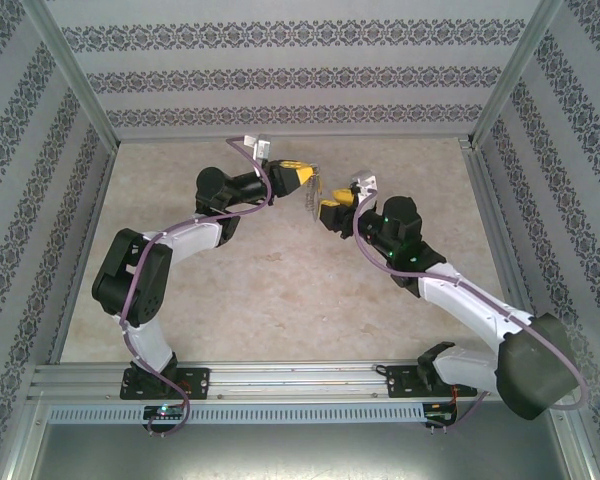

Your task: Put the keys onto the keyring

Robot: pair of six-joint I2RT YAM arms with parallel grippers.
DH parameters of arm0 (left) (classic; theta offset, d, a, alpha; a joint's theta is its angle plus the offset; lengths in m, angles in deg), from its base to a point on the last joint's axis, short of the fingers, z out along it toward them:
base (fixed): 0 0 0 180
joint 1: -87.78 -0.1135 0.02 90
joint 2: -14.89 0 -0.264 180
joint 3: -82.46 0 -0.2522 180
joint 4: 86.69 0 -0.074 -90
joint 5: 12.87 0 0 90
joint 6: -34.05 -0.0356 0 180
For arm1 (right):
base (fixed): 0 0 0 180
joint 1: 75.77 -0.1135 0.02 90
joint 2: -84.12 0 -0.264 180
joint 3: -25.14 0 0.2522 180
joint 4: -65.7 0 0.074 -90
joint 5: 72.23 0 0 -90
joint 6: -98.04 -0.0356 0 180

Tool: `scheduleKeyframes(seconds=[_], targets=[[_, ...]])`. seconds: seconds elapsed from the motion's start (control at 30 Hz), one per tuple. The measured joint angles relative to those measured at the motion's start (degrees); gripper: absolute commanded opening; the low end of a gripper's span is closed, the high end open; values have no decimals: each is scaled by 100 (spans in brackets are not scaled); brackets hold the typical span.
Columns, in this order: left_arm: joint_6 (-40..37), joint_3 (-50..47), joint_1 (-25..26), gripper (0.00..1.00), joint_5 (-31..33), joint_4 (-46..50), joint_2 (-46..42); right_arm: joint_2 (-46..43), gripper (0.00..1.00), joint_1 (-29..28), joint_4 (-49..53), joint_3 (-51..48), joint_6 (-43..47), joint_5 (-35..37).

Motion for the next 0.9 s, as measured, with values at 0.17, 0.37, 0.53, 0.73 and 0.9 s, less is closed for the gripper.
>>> scheduleKeyframes(seconds=[0.17, 0.37, 0.53, 0.73, 0.9], targets=[[151, 0, 0, 0, -9, -170, 0, -33, 52, -59, -68, -22, 127, 238], [256, 0, 0, 0, -28, -208, 0, -33, 55, -155, -68, -24, 251, 326], [275, -2, 0, 0, -52, -210, 0, 7, 55, -221, -63, 24, 310, 341], [284, -2, 0, 0, -96, -214, 0, 181, 55, -258, -66, 249, 407, 391], [313, -2, 0, 0, -116, -221, 0, 249, 52, -258, -63, 367, 476, 446]])
